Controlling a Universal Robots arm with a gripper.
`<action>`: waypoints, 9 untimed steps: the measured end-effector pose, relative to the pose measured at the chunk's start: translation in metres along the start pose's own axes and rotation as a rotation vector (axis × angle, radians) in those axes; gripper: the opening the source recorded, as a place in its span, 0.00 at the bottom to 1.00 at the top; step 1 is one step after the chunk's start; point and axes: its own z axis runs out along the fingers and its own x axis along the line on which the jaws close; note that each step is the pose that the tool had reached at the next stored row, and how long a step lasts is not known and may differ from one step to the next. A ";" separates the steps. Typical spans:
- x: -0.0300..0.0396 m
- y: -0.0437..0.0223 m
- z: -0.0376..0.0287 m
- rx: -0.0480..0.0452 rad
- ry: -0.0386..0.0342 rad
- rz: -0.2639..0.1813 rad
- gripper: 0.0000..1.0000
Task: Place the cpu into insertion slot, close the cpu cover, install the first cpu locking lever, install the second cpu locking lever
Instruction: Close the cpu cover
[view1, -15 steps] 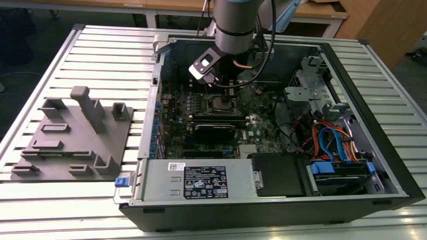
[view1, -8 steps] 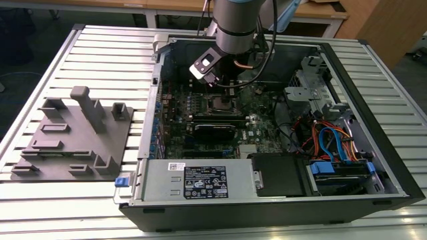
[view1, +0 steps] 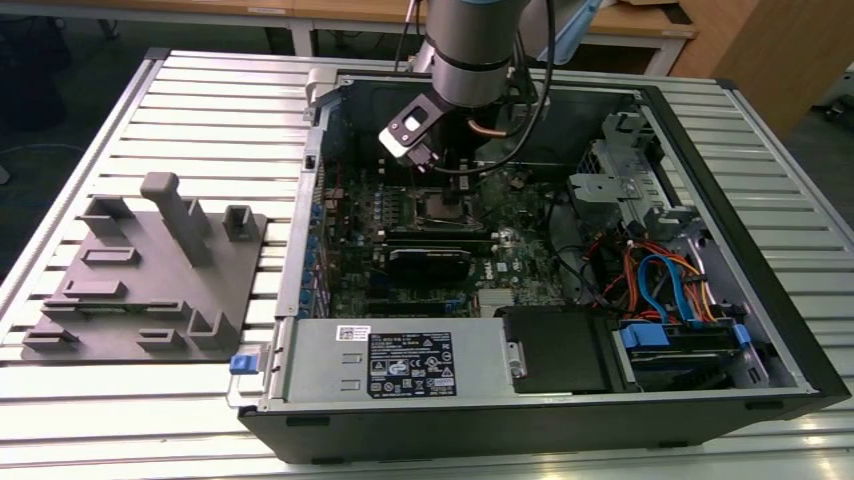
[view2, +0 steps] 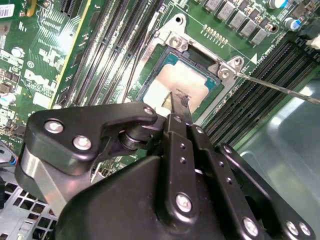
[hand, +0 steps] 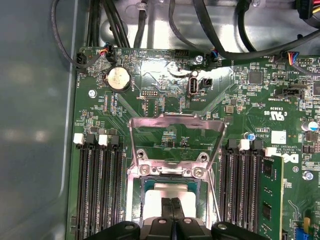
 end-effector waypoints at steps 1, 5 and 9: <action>0.0000 0.0000 -0.0008 0.0001 -0.0001 0.000 0.10; 0.0001 0.0001 -0.0051 0.0000 -0.0001 0.000 0.10; 0.0002 0.0002 -0.0071 -0.0001 0.0001 0.000 0.10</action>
